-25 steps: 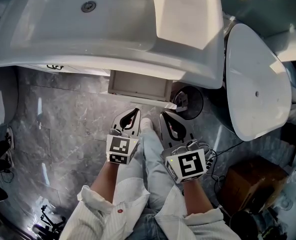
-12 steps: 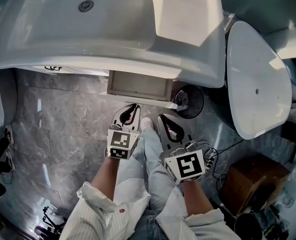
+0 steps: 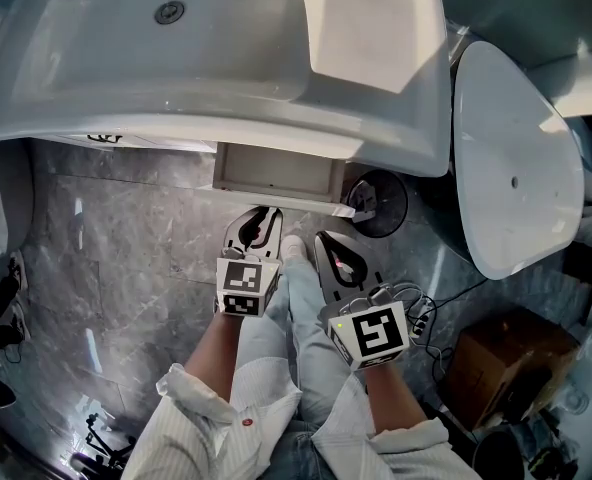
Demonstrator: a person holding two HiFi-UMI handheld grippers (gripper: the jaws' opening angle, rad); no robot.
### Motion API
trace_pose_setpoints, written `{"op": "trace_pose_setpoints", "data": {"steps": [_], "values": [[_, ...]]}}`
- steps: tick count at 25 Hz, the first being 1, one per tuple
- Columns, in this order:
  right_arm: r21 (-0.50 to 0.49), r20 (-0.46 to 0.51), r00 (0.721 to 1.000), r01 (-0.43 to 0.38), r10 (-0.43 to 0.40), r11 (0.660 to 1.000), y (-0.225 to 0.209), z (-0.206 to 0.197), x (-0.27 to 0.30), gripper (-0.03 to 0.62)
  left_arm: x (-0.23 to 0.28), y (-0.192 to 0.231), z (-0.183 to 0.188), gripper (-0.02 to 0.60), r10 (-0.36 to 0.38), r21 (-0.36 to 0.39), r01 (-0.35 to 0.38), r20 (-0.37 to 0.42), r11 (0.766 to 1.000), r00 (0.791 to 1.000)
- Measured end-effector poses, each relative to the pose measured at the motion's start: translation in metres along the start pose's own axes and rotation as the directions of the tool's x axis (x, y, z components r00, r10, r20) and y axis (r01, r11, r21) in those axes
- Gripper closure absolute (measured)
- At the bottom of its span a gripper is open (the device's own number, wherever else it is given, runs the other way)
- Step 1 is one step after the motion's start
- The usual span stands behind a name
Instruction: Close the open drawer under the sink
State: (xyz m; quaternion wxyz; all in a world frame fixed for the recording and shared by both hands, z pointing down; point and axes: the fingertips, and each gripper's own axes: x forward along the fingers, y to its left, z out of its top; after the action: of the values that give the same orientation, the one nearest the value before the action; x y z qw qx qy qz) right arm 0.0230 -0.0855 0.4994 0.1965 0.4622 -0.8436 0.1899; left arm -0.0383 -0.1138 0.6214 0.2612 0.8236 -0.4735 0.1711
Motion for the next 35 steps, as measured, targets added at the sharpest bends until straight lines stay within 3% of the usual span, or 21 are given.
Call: {"op": "trace_pose_setpoints", "data": {"steps": [9, 18, 35], "values": [[0.001, -0.002, 1.0, 0.007, -0.007, 1.0, -0.006, -0.003, -0.001, 0.583, 0.001, 0.006, 0.001, 0.535, 0.069, -0.031, -0.069, -0.002, 0.997, 0.998], [0.003, -0.009, 1.0, 0.017, -0.017, 1.0, -0.009, -0.007, -0.006, 0.583, 0.002, 0.006, 0.006, 0.535, 0.076, -0.051, -0.076, -0.005, 0.996, 0.997], [0.034, 0.001, 1.0, 0.02, -0.02, 0.999, -0.013, -0.006, -0.002, 0.583, 0.016, 0.013, 0.02, 0.537, 0.078, 0.005, -0.078, 0.0, 0.997, 0.997]]}}
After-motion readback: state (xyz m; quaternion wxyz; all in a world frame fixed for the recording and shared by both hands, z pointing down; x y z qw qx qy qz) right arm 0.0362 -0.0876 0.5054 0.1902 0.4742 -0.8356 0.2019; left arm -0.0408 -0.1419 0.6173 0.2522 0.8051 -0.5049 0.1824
